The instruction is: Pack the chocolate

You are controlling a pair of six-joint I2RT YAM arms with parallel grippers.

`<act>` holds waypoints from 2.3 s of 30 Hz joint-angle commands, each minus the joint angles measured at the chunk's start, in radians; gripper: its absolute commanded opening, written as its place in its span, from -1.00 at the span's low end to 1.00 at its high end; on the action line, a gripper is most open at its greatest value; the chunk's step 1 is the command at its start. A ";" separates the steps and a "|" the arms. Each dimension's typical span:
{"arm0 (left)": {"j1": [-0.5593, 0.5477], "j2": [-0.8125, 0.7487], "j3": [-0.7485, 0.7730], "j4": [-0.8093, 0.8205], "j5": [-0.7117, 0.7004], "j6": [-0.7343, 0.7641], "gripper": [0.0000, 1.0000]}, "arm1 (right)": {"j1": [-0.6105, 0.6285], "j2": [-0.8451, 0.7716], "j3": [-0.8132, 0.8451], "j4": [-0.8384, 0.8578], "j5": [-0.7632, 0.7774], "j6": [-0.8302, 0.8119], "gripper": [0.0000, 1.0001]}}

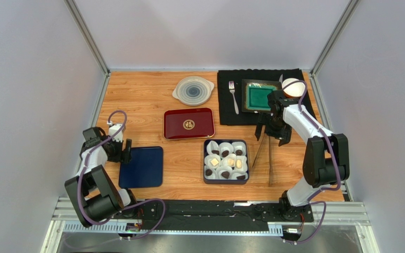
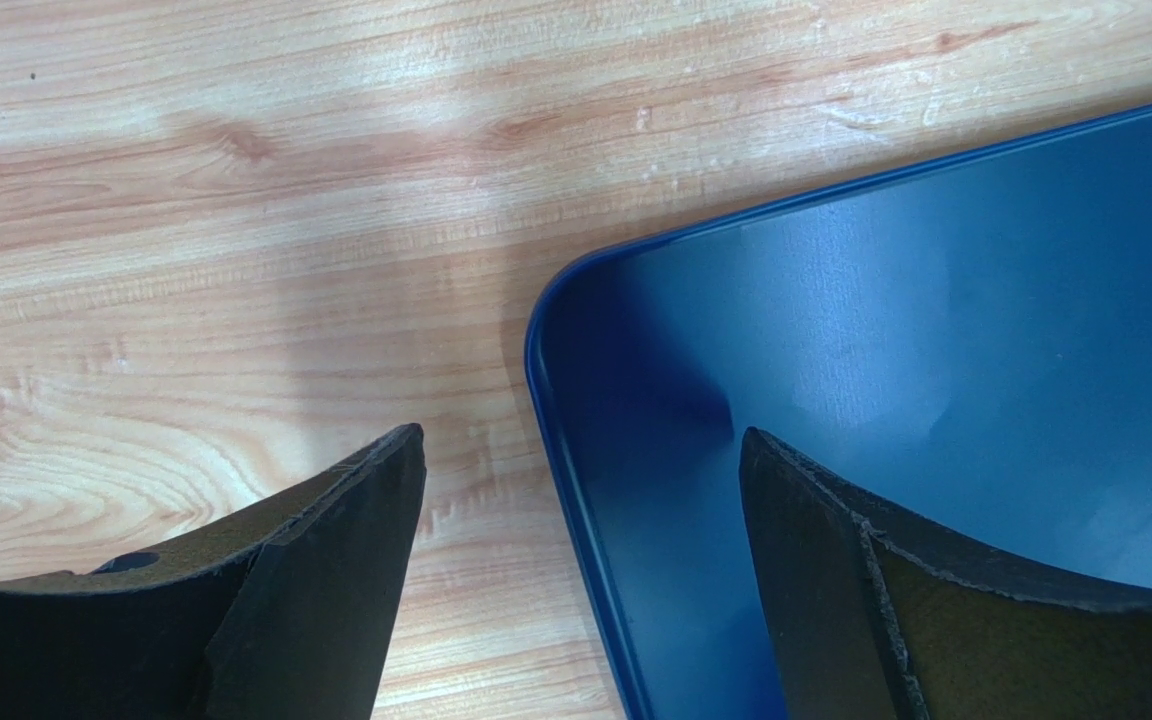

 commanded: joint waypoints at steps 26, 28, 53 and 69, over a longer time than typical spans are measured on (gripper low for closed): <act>0.011 0.051 -0.034 -0.002 0.129 0.050 0.14 | -0.003 -0.383 0.308 -0.050 -0.181 0.033 0.37; 0.012 0.062 -0.040 -0.008 0.129 0.054 0.01 | -0.001 -0.406 0.302 -0.039 -0.206 0.039 0.32; 0.012 -0.110 0.391 -0.292 0.272 -0.033 -1.00 | 0.256 -0.378 0.290 0.179 -0.270 0.068 0.80; 0.011 -0.700 0.341 0.361 0.295 -0.205 -1.00 | 0.428 -0.282 0.209 0.481 -0.571 0.392 0.99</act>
